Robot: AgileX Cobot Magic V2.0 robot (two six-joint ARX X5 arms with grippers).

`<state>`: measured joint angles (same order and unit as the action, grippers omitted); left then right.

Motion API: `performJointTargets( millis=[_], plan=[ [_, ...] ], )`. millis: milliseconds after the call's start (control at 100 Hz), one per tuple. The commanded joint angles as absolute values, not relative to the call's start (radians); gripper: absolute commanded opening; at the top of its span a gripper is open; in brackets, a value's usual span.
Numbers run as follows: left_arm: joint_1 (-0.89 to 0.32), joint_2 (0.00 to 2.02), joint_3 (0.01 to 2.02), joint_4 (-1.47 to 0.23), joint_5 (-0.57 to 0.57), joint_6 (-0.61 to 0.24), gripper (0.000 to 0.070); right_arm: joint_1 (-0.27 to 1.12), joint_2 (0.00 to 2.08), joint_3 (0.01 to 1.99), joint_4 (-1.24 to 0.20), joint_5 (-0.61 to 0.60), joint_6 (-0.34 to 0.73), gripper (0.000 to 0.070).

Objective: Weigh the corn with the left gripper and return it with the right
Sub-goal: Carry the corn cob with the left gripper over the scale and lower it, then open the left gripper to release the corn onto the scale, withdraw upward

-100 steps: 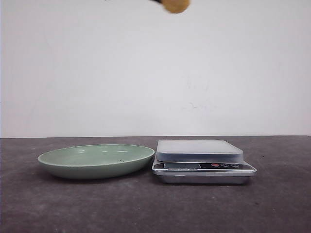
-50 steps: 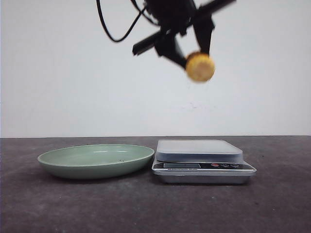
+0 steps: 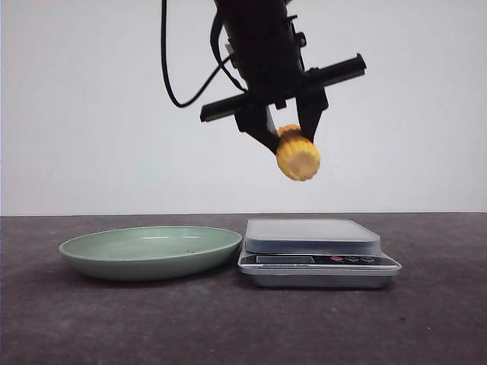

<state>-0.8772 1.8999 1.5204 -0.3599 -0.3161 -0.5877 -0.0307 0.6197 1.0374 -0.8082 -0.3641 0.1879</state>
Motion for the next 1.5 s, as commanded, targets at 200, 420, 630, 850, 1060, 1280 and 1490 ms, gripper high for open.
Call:
performJointTargets(
  millis=[200,420,630,850,1060,1280,1490],
  plan=[
    [-0.883,1.990,1.547,-0.323,-0.313,-0.581,0.0004,-0.028,0.624,1.055,-0.822,-0.366,0.198,0.0550],
    [-0.883,2.038,1.547,-0.319,-0.307,-0.586,0.0004,-0.028,0.624,1.055,-0.843,-0.366,0.197,0.0550],
    [-0.883,2.043,1.547,-0.313,-0.304,-0.588,0.0042,-0.028,0.624,1.055,-0.859,-0.366,0.195,0.0550],
    [-0.883,2.043,1.547,-0.313,-0.294,-0.585,0.0239,-0.028,0.624,1.055,-0.865,-0.365,0.194,0.0550],
    [-0.884,2.043,1.547,-0.313,-0.291,-0.583,0.0425,-0.028,0.624,1.055,-0.868,-0.365,0.194,0.0550],
    [-0.886,2.043,1.547,-0.314,-0.287,-0.561,0.0489,-0.028,0.624,1.055,-0.869,-0.365,0.194,0.0550],
    [-0.895,2.026,1.553,-0.316,-0.290,-0.539,0.0563,-0.028,0.624,1.055,-0.869,-0.365,0.194,0.0550]
  ],
)
